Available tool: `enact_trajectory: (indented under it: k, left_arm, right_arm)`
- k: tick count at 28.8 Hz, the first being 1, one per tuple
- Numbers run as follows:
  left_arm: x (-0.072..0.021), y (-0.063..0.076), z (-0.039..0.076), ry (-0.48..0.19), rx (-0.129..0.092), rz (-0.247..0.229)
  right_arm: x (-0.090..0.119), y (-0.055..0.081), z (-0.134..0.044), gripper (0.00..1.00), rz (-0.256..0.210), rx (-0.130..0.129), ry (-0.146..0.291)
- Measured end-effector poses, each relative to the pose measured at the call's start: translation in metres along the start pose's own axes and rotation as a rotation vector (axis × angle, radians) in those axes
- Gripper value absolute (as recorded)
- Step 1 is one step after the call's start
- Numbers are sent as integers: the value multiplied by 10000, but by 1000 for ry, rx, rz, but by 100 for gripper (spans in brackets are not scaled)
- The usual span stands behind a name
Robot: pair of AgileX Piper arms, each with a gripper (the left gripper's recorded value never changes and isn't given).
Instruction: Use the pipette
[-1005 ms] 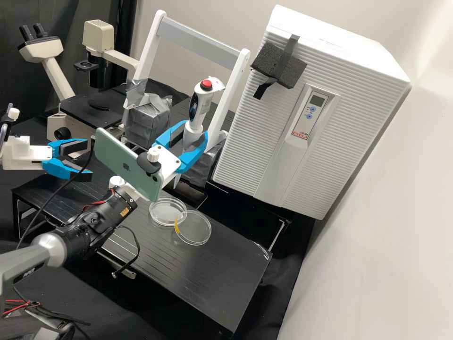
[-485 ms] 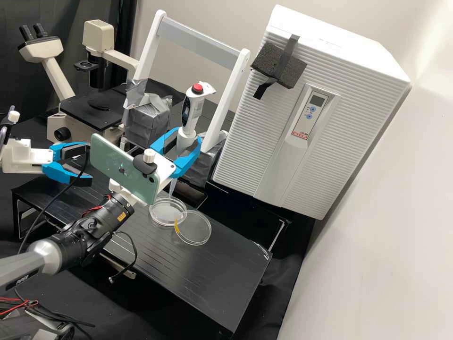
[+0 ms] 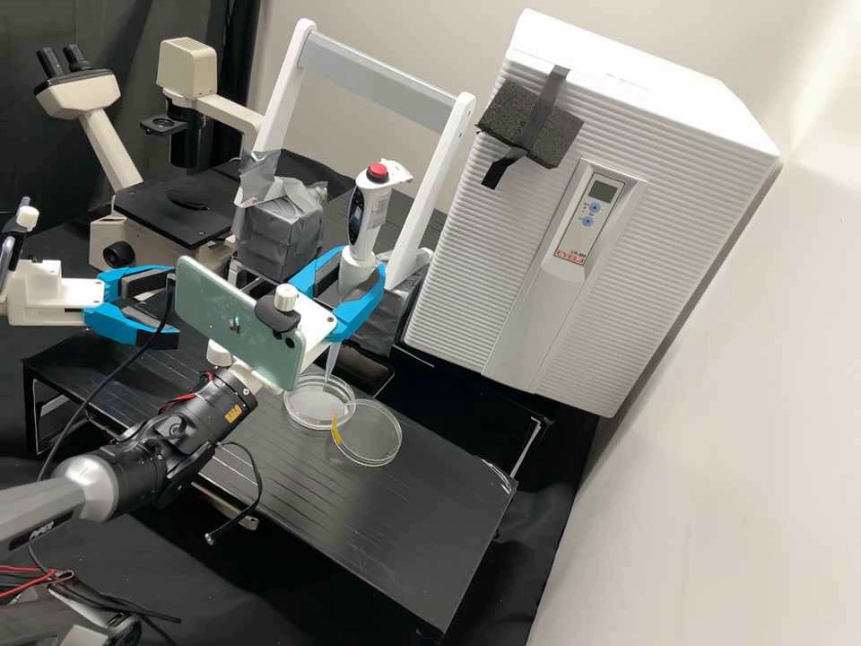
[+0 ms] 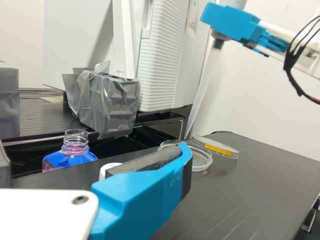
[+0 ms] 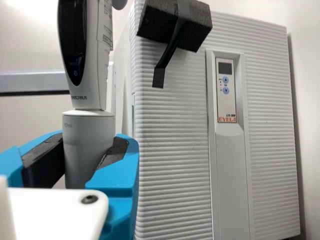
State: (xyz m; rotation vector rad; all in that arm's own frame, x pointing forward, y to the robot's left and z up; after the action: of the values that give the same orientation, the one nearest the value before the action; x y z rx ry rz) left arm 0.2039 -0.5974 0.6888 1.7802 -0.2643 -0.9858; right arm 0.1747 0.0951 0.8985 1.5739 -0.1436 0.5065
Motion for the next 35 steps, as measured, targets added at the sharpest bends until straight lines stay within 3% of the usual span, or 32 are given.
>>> enact_trajectory:
  k: [8, 11, 15, 17, 20, 24, 25, 28, 32, 35]
  left_arm:
    - [0, 1, -2, 3, 7, 1]
    - [5, 10, -16, 18, 32, 6]
    - [52, 113, -74, 69, 86, 31]
    - [61, 203, -114, 99, 109, 52]
    - [58, 390, -186, 139, 120, 103]
    - [48, 594, -246, 164, 132, 173]
    - [43, 649, -271, 173, 137, 191]
    - [41, 756, -304, 186, 145, 226]
    - [54, 833, -346, 197, 147, 243]
    - [75, 913, -383, 209, 158, 250]
  right_arm:
    - [8, -17, 18, 0, -10, -4, -9]
    - [19, -40, 38, 0, -20, -6, -19]
    - [21, -103, 8, 0, -52, 8, -2]
    - [22, -156, -30, 0, -80, 21, 18]
    - [39, -231, -111, 0, -119, 43, 53]
    - [266, -206, -272, 0, -150, 33, 80]
    - [445, -140, -405, 0, -141, 37, 98]
    - [681, 5, -620, 0, -93, 45, 150]
    - [812, 111, -830, 0, -51, 63, 214]
    - [962, 99, -1022, 0, -75, 60, 291]
